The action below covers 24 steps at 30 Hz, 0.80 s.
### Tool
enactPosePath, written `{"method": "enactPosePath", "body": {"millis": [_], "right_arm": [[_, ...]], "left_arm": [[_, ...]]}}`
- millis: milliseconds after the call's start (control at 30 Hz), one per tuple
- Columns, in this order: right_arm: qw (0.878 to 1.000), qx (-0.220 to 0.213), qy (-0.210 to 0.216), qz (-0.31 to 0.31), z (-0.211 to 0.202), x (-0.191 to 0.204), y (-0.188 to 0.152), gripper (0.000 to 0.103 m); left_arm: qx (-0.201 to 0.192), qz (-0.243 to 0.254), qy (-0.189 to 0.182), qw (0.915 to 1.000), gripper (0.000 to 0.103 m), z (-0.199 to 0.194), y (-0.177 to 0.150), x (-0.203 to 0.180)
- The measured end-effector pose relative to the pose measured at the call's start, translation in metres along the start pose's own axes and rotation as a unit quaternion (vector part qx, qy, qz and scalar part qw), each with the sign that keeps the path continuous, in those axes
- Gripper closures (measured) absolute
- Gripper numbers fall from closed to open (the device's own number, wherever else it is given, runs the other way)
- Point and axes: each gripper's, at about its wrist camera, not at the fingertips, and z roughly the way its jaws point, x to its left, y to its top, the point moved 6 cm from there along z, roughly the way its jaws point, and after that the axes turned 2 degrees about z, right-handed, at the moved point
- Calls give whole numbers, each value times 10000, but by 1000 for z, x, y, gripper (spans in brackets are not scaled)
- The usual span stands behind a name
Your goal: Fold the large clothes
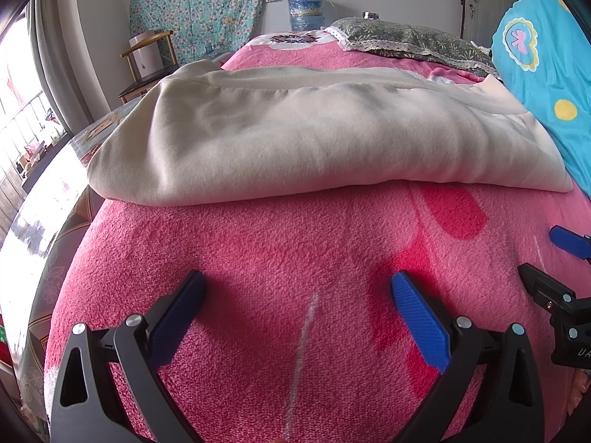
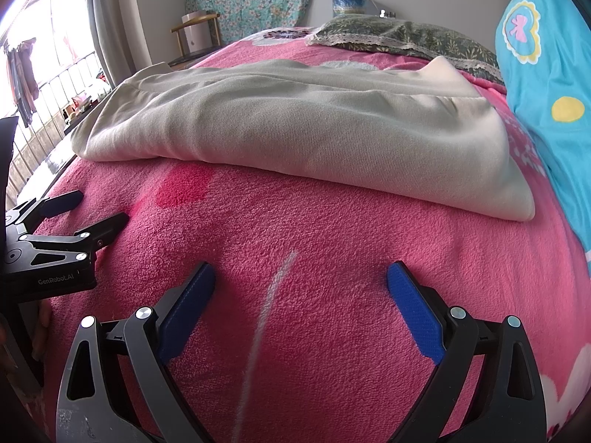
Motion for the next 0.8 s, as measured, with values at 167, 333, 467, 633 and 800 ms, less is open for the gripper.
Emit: {"method": "enactPosePath", "body": {"millis": [167,333,467,633,800], "right_arm": [[10000,-7,0,1,0,0,0,12],[10000,-5,-3,-1,0,0,0,12],[10000,-8,-5,-3,0,0,0,12],[10000,-6,5,7,1,1,0,12],[10000,-6,4,7,1,1,1,12]], "left_arm": [[3,-12,-16,10000,4,-1,-1,0],[7,-5,-7,10000,4,0,-1,0],[2,-12,-15,10000,4,-1,-1,0],[-3,-13,-12,10000,4,-1,-1,0],[-1,-7,-3,10000,4,0,-1,0]]}}
